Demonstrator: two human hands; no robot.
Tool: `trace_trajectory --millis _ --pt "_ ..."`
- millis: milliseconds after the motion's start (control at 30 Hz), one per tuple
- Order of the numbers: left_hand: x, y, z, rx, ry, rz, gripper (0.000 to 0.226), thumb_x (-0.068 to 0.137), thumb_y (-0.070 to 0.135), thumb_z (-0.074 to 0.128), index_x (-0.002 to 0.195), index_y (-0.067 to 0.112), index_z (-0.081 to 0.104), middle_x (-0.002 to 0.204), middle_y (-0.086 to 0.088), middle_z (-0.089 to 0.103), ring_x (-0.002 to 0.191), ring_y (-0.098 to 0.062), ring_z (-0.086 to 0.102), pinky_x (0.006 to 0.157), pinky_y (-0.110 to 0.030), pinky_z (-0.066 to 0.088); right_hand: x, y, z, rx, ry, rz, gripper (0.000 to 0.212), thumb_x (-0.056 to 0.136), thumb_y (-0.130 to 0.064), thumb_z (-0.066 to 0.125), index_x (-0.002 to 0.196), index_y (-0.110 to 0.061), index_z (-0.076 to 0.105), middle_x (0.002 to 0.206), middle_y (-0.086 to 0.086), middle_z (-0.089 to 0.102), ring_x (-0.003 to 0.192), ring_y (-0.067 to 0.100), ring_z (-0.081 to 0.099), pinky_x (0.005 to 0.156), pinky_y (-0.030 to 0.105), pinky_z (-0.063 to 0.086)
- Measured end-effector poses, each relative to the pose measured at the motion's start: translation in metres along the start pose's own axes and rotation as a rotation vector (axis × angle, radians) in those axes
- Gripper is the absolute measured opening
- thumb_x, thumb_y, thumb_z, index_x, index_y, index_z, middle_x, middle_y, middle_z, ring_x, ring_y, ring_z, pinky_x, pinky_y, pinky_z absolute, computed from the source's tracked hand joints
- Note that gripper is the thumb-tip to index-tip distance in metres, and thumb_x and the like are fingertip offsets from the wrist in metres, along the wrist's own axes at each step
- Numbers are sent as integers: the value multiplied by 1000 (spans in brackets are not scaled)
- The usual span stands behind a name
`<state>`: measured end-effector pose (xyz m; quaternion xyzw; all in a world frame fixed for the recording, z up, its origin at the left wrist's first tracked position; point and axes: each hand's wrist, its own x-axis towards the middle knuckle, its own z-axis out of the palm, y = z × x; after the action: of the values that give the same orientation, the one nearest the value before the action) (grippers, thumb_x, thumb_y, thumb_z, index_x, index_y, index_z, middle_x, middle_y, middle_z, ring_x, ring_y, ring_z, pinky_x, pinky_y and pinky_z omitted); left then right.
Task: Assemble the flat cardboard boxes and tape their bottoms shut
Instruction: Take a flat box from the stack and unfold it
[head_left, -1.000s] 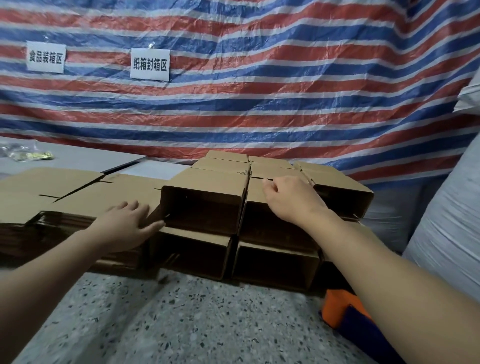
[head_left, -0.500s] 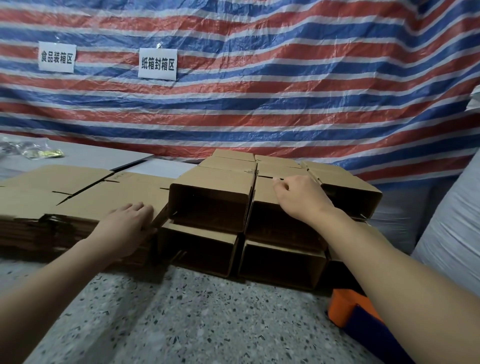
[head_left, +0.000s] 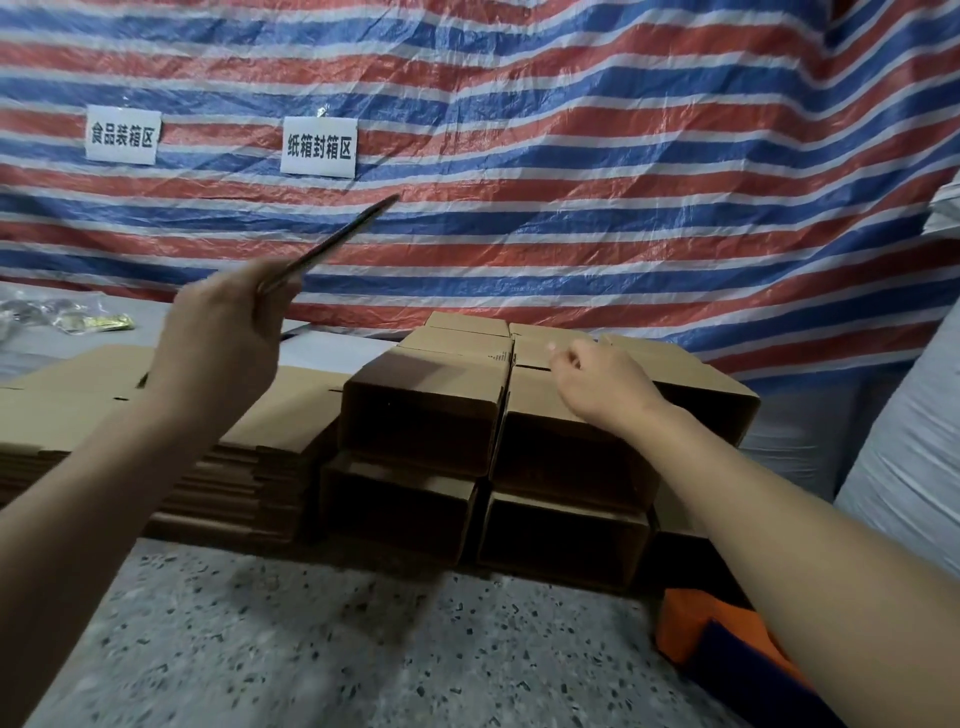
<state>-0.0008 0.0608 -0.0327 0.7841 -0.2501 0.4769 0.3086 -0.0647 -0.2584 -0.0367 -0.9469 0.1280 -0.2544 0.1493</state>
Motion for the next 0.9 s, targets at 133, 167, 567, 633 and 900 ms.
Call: trace_trajectory --millis 133,167,567,633,900 --pt "20 50 -19 -236 -37 9 26 102 26 48 121 18 65 83 2 63 65 -13 57 50 -28 47 15 -17 -31 478 68 48 57 102 -60 36 139 -19 47 138 3 53 119 20 49 94 39 39" --pt "22 61 -23 -287 -59 1 25 102 27 48 120 22 65 83 6 62 68 -3 56 47 -20 46 17 -21 -41 615 76 37 58 102 -60 37 142 -18 45 141 3 50 121 19 48 93 38 37" --pt "24 111 -36 -897 -458 -159 24 81 60 56 92 47 73 95 13 73 94 -6 67 91 -40 50 -28 13 -130 923 180 -255 47 103 -54 39 120 -17 64 115 3 72 108 18 69 98 43 53" --pt "22 111 -26 -955 -387 -320 24 71 59 64 87 44 74 93 12 74 92 -6 69 92 -41 50 -44 24 -129 945 169 -214 46 98 -50 53 103 -6 64 99 10 70 94 24 68 91 47 56" --pt "-39 109 14 -999 -288 -625 44 61 68 71 94 38 69 92 11 73 89 -12 70 76 -40 55 -101 52 -75 1238 92 59 41 86 -44 69 107 -9 75 107 18 75 98 32 74 74 36 62"
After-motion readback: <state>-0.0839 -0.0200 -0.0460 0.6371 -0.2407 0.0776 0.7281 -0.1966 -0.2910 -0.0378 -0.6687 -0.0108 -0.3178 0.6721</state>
